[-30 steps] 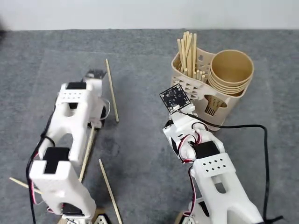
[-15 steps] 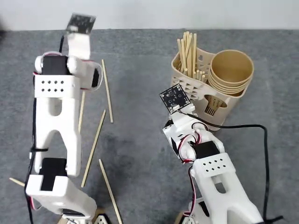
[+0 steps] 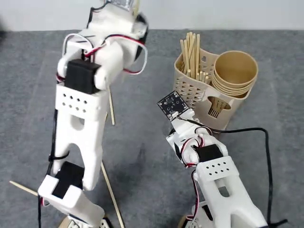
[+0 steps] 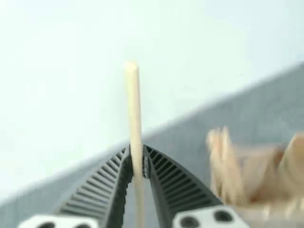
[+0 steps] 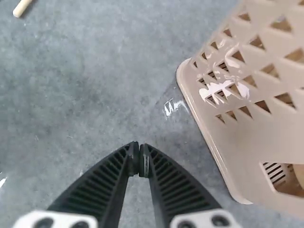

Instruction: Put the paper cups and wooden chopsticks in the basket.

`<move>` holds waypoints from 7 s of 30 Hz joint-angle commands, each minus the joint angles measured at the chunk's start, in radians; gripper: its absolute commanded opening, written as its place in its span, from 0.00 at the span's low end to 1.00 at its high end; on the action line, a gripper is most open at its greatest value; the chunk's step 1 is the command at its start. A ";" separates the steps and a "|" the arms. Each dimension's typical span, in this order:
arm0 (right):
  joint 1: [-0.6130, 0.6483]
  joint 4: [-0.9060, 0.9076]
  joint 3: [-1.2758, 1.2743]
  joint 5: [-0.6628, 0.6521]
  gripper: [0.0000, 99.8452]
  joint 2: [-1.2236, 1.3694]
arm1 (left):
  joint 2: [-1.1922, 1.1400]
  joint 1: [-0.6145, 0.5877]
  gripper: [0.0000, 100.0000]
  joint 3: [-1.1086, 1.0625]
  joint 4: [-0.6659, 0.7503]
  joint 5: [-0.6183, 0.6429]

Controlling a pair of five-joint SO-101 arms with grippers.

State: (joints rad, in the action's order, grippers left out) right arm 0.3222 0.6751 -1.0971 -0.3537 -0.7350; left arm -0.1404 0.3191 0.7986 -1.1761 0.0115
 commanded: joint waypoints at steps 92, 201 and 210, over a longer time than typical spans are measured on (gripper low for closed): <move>0.030 -0.068 -0.058 -0.063 0.01 -0.033 | -0.756 -0.385 0.18 -0.153 -0.575 -0.296; 0.064 -0.067 -0.057 -0.058 0.01 -0.025 | 0.578 -0.557 0.04 -0.647 -0.574 0.129; 0.064 -0.067 -0.057 -0.058 0.01 -0.027 | 0.675 -0.902 0.04 -1.047 -0.574 0.029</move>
State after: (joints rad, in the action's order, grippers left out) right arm 0.3821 0.6260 -1.1584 -0.4058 -0.7365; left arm 0.4979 -0.4833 -0.1788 -1.7361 0.0575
